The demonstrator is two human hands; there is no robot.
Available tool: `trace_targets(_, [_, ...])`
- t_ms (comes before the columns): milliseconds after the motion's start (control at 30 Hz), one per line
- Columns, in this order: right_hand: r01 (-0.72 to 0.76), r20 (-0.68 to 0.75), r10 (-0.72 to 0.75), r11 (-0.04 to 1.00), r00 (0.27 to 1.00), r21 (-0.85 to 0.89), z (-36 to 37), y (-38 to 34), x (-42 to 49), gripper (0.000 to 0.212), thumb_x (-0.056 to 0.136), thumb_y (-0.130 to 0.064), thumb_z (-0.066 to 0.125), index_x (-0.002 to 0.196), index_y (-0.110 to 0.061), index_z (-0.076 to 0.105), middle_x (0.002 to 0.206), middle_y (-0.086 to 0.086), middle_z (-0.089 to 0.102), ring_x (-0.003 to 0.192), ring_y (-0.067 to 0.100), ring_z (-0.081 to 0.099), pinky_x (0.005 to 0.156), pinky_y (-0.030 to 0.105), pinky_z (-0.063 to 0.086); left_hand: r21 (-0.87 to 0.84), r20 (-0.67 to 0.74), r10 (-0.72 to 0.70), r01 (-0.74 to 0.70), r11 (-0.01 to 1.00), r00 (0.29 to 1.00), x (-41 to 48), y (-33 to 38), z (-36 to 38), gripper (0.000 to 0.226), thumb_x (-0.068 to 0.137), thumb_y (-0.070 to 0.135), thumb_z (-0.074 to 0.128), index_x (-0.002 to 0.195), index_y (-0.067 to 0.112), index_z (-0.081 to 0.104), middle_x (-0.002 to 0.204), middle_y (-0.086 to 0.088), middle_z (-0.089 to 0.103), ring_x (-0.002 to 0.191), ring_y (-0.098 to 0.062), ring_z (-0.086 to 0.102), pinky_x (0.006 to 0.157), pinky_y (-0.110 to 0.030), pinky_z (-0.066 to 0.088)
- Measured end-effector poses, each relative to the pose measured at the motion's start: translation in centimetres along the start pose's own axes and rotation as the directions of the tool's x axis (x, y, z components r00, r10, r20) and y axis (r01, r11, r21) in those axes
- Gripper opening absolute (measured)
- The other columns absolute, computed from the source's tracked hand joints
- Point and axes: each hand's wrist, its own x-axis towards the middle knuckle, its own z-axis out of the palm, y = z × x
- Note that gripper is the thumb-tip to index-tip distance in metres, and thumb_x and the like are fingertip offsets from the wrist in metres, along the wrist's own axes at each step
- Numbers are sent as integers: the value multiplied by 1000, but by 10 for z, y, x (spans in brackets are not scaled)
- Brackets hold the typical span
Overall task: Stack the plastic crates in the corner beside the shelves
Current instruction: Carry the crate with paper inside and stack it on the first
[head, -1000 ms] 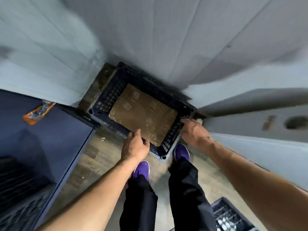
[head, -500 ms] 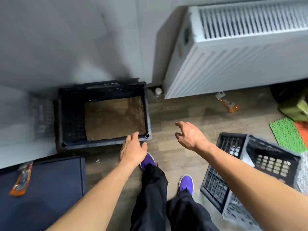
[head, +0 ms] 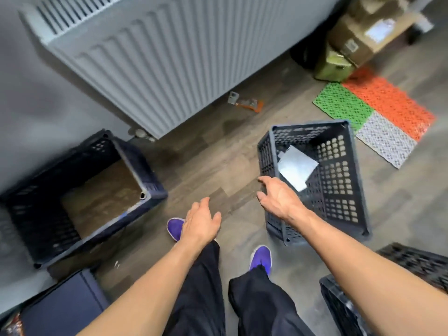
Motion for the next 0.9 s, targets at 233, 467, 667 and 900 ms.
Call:
trace_targets(233, [-102, -53, 112, 981, 992, 164, -8, 114, -44, 57, 94, -28, 51, 149, -16, 41, 139, 16, 55, 128, 34, 51, 105, 43, 44, 78, 45, 123, -127, 989, 991, -35, 74, 74, 63, 96, 38, 49, 152, 14, 31, 147, -15, 42, 136, -32, 43, 113, -37, 34])
trace_targets(467, [-177, -70, 204, 943, 976, 281, -1, 188, -66, 54, 96, -26, 48, 149, -18, 40, 145, 13, 48, 131, 31, 49, 108, 43, 42, 169, 73, 198, -208, 963, 977, -42, 125, 115, 61, 97, 39, 46, 152, 16, 31, 148, -14, 42, 134, -31, 45, 109, -37, 36])
trace_targets(667, [-269, -41, 304, 890, 952, 369, 10, 233, -61, 53, 97, -27, 48, 149, -22, 40, 147, 9, 47, 132, 28, 49, 109, 45, 42, 255, 161, 221, -257, 932, 962, -12, 151, 140, 62, 96, 38, 50, 151, 14, 32, 144, -13, 46, 132, -29, 47, 107, -37, 38])
trace_targets(900, [-355, -32, 396, 854, 918, 382, 19, 272, 2, 54, 98, -26, 48, 151, -21, 38, 148, 9, 46, 133, 29, 48, 109, 45, 41, 330, 202, 246, -302, 894, 948, 78, 171, 170, 61, 94, 38, 52, 145, 7, 38, 144, -16, 49, 131, -30, 49, 107, -39, 40])
